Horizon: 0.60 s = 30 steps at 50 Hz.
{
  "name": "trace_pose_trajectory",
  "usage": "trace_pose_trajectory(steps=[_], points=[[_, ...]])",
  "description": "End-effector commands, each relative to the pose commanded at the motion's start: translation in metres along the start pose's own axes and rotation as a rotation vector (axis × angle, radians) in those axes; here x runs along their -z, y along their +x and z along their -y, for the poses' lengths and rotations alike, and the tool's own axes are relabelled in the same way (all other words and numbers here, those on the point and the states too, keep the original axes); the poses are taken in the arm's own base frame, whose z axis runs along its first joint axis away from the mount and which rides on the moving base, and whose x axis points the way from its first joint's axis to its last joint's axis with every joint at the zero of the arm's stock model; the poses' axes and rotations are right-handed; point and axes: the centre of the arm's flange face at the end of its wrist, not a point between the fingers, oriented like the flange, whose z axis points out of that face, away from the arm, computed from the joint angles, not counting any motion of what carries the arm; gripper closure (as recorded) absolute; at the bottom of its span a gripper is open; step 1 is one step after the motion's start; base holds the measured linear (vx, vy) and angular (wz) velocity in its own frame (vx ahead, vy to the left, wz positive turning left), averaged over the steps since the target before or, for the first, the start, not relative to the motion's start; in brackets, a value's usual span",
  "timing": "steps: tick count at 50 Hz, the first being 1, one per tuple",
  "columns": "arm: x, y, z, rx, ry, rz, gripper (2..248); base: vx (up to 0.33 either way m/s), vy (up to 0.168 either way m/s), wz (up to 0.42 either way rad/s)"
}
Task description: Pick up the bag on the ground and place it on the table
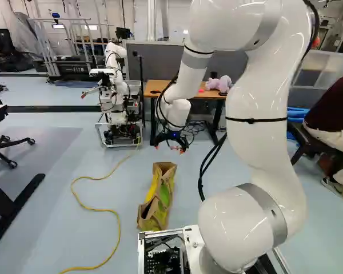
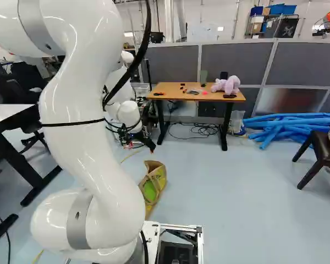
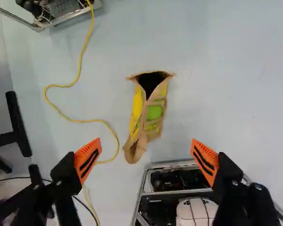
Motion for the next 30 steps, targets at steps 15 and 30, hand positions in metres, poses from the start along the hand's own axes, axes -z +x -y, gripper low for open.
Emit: trace_pose_trajectory(steps=[15, 30], points=[[-0.029, 0.020, 0.012, -0.004, -0.002, 0.028, 3, 0.000, 0.000, 0.000], [-0.051, 0.024, 0.012, -0.006, -0.013, 0.052, 3, 0.000, 0.000, 0.000]])
